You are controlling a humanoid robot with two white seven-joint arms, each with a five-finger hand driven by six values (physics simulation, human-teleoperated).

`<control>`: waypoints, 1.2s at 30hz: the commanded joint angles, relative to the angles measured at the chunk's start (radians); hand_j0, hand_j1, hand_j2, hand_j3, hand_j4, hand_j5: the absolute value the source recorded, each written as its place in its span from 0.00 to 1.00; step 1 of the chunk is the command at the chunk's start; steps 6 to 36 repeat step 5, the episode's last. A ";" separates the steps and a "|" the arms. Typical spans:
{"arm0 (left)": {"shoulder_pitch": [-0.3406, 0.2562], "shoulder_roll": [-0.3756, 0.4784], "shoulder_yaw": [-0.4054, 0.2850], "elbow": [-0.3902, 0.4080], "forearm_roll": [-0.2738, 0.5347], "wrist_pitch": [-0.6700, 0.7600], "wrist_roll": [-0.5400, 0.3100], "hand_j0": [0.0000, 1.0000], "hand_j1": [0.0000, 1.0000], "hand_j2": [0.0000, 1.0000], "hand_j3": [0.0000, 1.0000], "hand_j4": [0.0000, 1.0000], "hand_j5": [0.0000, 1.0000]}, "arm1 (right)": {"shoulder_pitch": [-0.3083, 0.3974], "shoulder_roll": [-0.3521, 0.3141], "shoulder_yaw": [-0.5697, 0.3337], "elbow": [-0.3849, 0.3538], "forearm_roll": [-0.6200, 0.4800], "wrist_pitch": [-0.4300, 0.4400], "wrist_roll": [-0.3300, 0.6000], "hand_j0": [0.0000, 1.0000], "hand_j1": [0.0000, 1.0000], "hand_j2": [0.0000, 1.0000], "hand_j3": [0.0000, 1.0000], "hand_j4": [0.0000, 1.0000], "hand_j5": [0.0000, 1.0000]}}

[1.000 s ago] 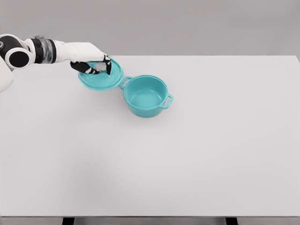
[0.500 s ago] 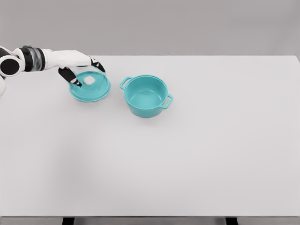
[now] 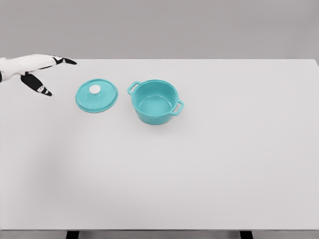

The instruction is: Open the lid of the pot with left arm

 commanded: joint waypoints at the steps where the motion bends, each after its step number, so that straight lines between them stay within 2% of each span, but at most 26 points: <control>1: 0.005 0.019 0.017 -0.001 0.031 0.003 0.000 1.00 1.00 1.00 1.00 1.00 1.00 | 0.000 0.000 0.000 0.000 0.000 0.000 0.000 1.00 1.00 1.00 1.00 1.00 1.00; 5: 0.038 0.033 0.052 -0.004 0.023 0.003 -0.001 1.00 1.00 1.00 1.00 1.00 1.00 | 0.000 0.000 0.000 0.000 0.000 0.000 0.000 1.00 1.00 1.00 1.00 1.00 1.00; 36: 0.038 0.033 0.052 -0.004 0.023 0.003 -0.001 1.00 1.00 1.00 1.00 1.00 1.00 | 0.000 0.000 0.000 0.000 0.000 0.000 0.000 1.00 1.00 1.00 1.00 1.00 1.00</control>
